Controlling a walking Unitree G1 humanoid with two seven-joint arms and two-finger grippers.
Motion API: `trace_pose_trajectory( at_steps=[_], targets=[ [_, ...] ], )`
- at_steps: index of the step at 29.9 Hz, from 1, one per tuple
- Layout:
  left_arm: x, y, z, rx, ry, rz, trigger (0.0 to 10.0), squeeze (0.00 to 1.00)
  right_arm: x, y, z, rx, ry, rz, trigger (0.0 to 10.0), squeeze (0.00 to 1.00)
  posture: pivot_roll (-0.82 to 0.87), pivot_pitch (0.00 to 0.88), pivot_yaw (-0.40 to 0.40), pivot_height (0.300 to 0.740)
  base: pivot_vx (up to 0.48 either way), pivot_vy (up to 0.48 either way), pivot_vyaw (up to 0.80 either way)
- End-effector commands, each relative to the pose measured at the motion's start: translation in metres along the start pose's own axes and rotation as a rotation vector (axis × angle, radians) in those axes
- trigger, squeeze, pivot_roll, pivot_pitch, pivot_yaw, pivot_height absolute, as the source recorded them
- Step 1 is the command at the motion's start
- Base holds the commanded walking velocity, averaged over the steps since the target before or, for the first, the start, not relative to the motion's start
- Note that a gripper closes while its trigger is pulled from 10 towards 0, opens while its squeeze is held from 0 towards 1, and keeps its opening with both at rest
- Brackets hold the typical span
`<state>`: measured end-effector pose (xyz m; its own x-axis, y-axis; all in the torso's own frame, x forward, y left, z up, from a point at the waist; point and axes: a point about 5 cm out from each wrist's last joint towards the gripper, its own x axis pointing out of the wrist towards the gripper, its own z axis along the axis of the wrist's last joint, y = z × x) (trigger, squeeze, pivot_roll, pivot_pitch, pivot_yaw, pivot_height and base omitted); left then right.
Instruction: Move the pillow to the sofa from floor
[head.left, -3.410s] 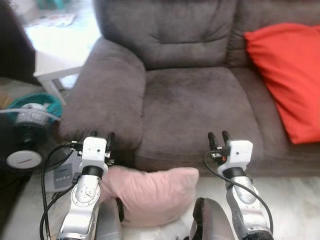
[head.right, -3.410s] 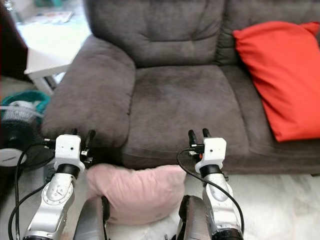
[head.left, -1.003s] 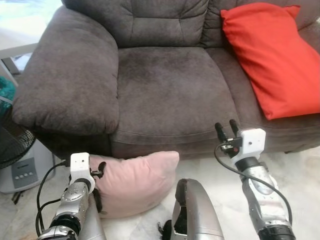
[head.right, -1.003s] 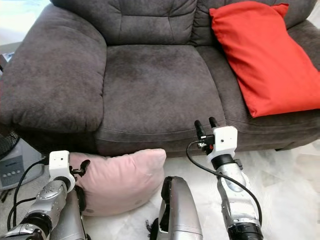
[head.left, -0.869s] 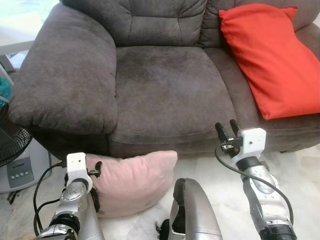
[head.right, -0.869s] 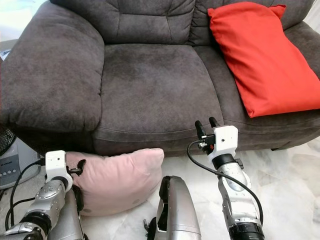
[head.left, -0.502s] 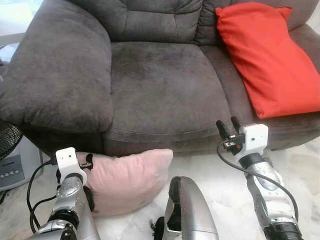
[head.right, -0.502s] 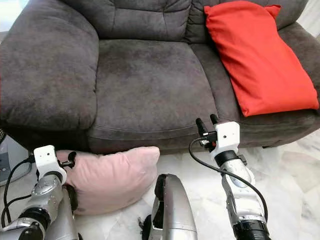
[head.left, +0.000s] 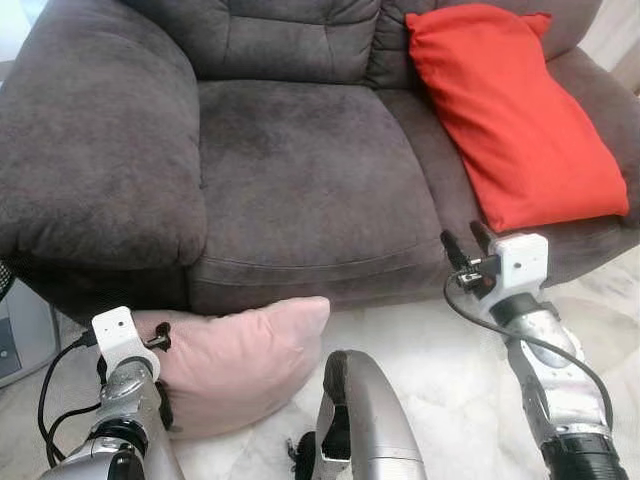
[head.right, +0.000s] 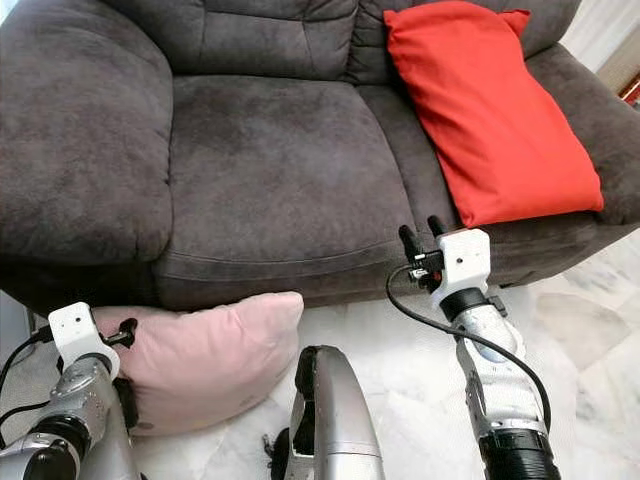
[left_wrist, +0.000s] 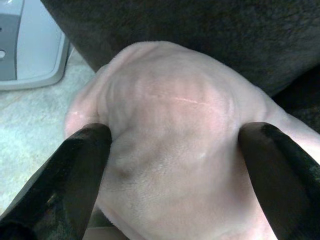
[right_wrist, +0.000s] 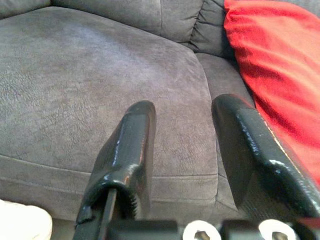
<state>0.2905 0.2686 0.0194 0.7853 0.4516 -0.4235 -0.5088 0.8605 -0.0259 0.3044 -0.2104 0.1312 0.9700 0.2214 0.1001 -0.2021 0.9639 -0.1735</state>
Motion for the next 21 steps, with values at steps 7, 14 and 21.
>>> trace_pose_trajectory(
  at_steps=[7, 14, 21],
  targets=[
    [-0.0017, 0.0053, -0.0114, -0.005, 0.058, 0.028, 0.0, 0.0, -0.0081, -0.0135, -0.0007, -0.013, 0.021, -0.031, 10.0, 0.0, -0.04, 0.144, -0.275, 0.486, 0.0, 0.0, 0.0],
    [-0.0011, 0.0026, -0.0093, 0.002, 0.054, 0.018, 0.0, 0.0, -0.0086, -0.0156, -0.0006, -0.017, 0.023, -0.037, 10.0, 0.0, -0.05, 0.138, -0.273, 0.486, 0.0, 0.0, 0.0],
    [-0.0004, 0.0048, -0.0096, -0.037, 0.076, 0.04, 0.0, 0.0, -0.0078, -0.0171, -0.0001, -0.023, 0.026, -0.037, 10.0, 0.0, -0.05, 0.135, -0.275, 0.486, 0.0, 0.0, 0.0]
  ],
)
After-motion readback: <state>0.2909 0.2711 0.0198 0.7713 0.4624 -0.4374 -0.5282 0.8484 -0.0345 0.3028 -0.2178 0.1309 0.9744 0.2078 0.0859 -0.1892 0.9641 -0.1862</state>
